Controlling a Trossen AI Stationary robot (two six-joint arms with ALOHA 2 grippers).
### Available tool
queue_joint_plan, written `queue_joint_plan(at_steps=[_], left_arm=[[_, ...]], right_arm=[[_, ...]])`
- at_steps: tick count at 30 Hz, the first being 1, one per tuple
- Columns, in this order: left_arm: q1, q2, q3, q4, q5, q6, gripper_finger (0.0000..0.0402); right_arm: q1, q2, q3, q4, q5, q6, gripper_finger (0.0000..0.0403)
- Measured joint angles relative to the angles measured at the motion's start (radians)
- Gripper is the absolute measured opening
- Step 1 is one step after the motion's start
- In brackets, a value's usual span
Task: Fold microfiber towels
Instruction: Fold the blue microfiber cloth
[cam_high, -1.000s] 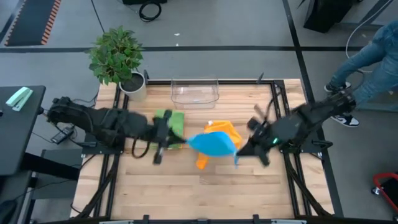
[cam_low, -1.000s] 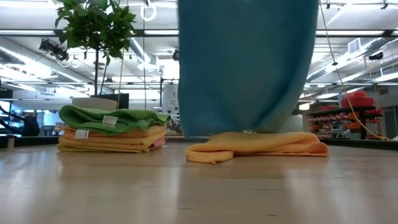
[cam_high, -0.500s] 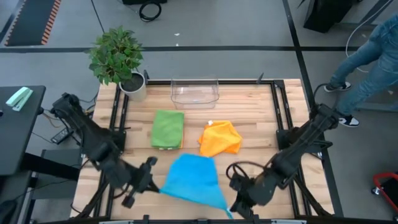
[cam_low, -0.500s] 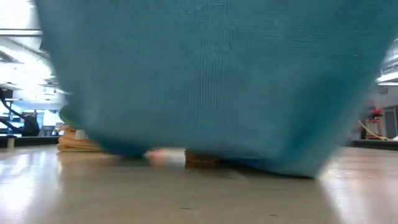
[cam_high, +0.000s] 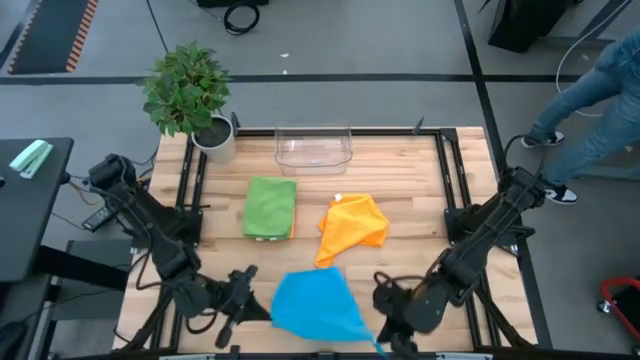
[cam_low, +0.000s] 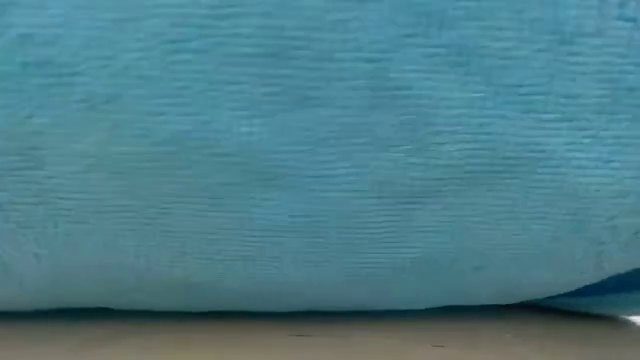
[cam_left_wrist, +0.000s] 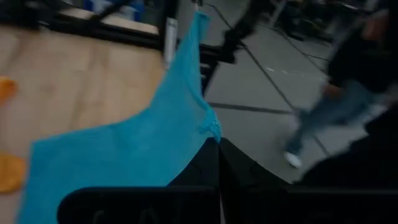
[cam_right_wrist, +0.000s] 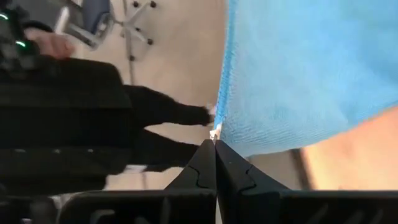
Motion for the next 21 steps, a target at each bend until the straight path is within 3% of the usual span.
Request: queue_joint_plan(at_steps=[9, 16, 21], left_arm=[[0.15, -0.097, 0.069, -0.073, -0.091, 0.196, 0.0001], [0.311, -0.224, 0.222, -0.231, -0.087, 0.382, 0.0001], [0.323, -0.224, 0.386, -0.389, -0.039, 0.415, 0.0001]], right_arm=[[-0.187, -0.176, 0.0, -0.272, -0.003, -0.312, 0.0], [-0.371, -0.37, 0.0, -0.268, -0.054, -0.539, 0.0], [-0.366, -0.424, 0.001, -0.184, -0.147, -0.586, 0.0]])
